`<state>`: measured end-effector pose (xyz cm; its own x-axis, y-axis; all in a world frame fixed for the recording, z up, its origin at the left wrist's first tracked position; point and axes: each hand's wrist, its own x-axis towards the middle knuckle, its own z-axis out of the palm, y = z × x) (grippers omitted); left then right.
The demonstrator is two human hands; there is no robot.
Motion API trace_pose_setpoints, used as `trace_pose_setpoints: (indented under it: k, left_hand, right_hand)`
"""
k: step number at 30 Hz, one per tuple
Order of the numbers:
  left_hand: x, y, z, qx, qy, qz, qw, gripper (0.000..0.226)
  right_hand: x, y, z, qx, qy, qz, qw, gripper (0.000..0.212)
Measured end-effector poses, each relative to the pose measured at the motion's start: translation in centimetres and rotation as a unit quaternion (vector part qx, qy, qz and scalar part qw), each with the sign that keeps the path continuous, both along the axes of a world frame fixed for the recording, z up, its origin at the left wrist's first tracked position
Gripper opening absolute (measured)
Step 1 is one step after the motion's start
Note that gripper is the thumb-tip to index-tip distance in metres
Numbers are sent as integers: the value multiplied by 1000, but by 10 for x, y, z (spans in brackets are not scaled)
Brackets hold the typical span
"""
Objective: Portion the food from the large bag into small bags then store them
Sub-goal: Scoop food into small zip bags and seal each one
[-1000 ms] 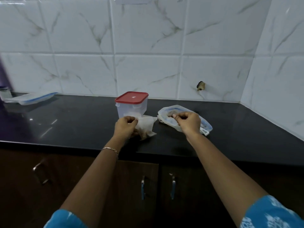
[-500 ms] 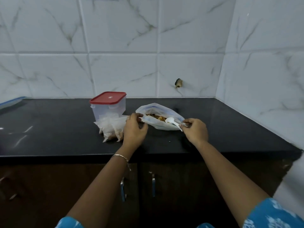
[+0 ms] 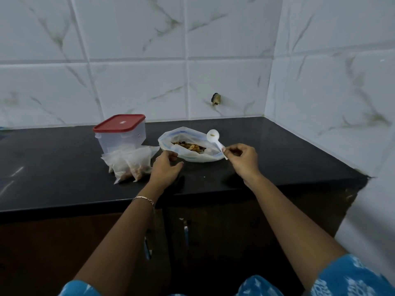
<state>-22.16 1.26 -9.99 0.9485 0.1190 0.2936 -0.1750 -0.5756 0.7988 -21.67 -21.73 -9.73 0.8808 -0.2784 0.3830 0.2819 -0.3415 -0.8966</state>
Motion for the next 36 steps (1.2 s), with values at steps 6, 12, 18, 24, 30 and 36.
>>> trace_pose_setpoints:
  k: [6,12,18,24,30,36]
  left_hand:
    - [-1,-2,1,22,8,-9,1000,40]
    - [-3,-2,0,44,-4,-16,999,33]
    - [-5,-3,1,53,-3,-22,998,33]
    - [-9,-3,4,34,6,-20,999,38]
    - [-6,0,7,-50,16,18,998,44]
    - [4,-9,14,0,-84,76,994,50]
  right_hand:
    - [2,-21,1,-9,-2,-33,999,13]
    - [-9,-15,10,-419,-167,-97,887,5]
    - [-10,-29,3,-621,-242,-64,743,35]
    - [-14,-31,8,-398,-146,-88,902,6]
    - [-3,-28,10,-41,40,-42,998,8]
    - [8,-42,3,-2,129,-165,978,9]
